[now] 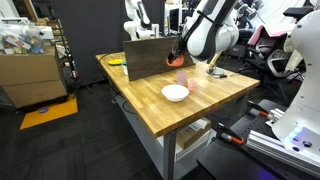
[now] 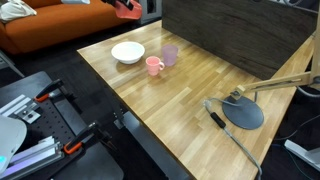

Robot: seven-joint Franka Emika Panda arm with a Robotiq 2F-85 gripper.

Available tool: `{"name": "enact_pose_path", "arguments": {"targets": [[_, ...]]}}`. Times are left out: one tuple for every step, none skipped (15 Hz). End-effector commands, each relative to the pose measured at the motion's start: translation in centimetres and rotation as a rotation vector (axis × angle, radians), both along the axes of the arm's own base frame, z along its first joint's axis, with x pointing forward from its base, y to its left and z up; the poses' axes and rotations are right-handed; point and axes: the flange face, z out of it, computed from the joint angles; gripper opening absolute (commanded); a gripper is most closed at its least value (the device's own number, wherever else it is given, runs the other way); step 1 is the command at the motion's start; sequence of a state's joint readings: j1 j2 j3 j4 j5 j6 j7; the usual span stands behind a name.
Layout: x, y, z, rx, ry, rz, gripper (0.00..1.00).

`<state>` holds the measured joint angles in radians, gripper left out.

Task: Pour the contents in the red cup into the white bowl

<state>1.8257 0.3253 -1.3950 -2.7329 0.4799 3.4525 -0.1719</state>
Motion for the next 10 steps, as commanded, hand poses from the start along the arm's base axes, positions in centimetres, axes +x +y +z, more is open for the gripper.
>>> {"name": "enact_pose_path", "arguments": {"targets": [[1.3,-0.2,0.0,-0.03,-0.01,0.012,0.55],[1.5,-0.1,0.0,-0.034,-0.011,0.015,0.55],[1.7,0.0,0.0,-0.036,-0.012,0.016,0.55],[1.8,0.1,-0.1,-0.046,-0.013,0.021,0.55],[1.9,0.3,-0.2,-0.055,-0.013,0.026,0.55],[1.9,0.4,-0.4,-0.053,-0.012,0.026,0.55],[1.9,0.6,-0.5,-0.056,-0.012,0.027,0.55],[1.8,0.7,-0.6,-0.058,-0.012,0.027,0.55],[1.8,0.8,-0.6,-0.054,-0.01,0.027,0.55],[1.7,0.9,-0.9,-0.038,-0.003,0.024,0.55]]}}
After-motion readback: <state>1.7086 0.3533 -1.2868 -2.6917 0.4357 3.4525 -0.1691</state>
